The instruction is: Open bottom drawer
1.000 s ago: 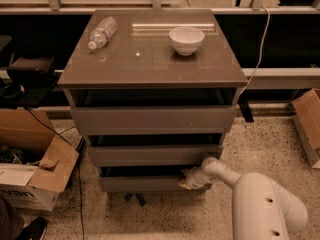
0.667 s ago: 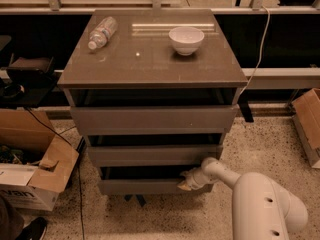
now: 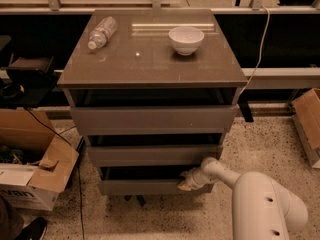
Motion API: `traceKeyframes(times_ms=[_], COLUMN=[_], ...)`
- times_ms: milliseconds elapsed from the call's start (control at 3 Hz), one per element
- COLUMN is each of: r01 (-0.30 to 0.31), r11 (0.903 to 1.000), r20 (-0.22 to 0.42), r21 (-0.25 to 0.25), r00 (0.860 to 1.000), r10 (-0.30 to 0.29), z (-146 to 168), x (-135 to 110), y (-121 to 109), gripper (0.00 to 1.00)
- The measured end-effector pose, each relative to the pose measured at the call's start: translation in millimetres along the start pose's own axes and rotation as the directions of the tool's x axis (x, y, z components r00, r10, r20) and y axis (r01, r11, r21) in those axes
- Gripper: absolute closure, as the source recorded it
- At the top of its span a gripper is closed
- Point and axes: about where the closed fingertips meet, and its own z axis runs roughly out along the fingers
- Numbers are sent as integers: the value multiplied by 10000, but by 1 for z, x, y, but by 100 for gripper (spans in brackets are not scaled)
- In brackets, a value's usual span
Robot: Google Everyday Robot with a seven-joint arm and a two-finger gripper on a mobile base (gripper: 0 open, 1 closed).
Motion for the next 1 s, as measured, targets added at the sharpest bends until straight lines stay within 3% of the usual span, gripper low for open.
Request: traceKeyframes(times_ms=[333,667,1000], r01=[86,85,-215], r11=[9993,9993,9899], r20=[-367,-368,-548], r21=[-368,-371,-1400], r00=[9993,9993,9984], r10=[-99,-99,139], z=[6,6,8], x=[5,5,20], y=[23,24,77], gripper=[27,3,0])
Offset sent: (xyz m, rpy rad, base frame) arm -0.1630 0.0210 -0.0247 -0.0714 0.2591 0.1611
